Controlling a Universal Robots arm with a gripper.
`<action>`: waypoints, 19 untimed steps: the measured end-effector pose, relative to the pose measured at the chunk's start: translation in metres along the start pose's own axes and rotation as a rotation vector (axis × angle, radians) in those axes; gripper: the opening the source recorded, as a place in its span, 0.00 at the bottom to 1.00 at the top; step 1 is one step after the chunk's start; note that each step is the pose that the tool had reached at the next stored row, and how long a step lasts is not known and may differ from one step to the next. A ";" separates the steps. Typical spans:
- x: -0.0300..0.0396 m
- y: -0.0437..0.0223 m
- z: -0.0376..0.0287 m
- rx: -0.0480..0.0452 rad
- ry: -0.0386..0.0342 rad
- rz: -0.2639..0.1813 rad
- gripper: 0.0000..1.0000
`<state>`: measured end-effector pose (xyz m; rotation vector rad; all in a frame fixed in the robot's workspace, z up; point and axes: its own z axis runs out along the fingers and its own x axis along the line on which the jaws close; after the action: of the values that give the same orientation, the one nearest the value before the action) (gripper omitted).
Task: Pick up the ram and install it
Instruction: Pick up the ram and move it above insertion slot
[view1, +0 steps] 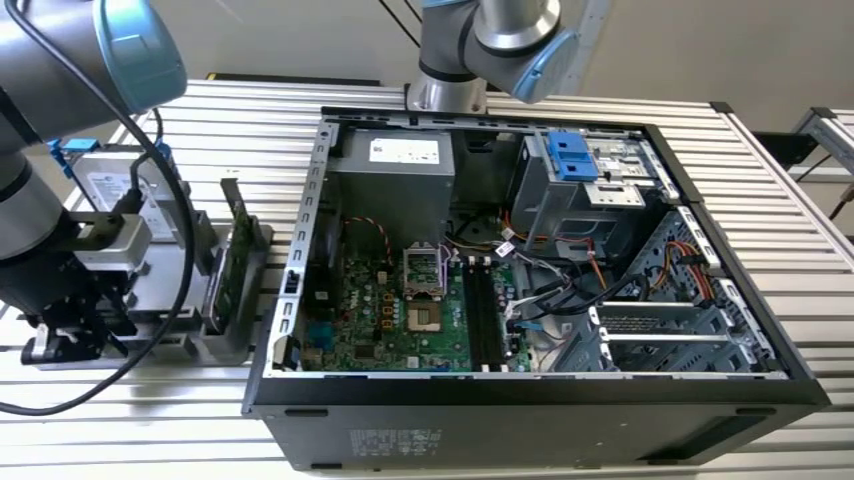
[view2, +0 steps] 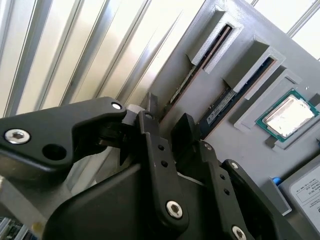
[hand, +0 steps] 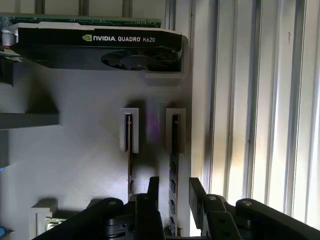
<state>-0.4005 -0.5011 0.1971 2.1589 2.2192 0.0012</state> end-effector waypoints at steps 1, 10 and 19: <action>0.0000 0.0000 0.0000 0.0000 0.0000 0.000 0.00; 0.0000 0.0000 0.0004 0.0000 0.0000 0.000 0.00; 0.0000 0.0000 0.0006 0.0000 0.0000 0.000 0.00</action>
<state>-0.4005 -0.5011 0.1964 2.1589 2.2191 0.0011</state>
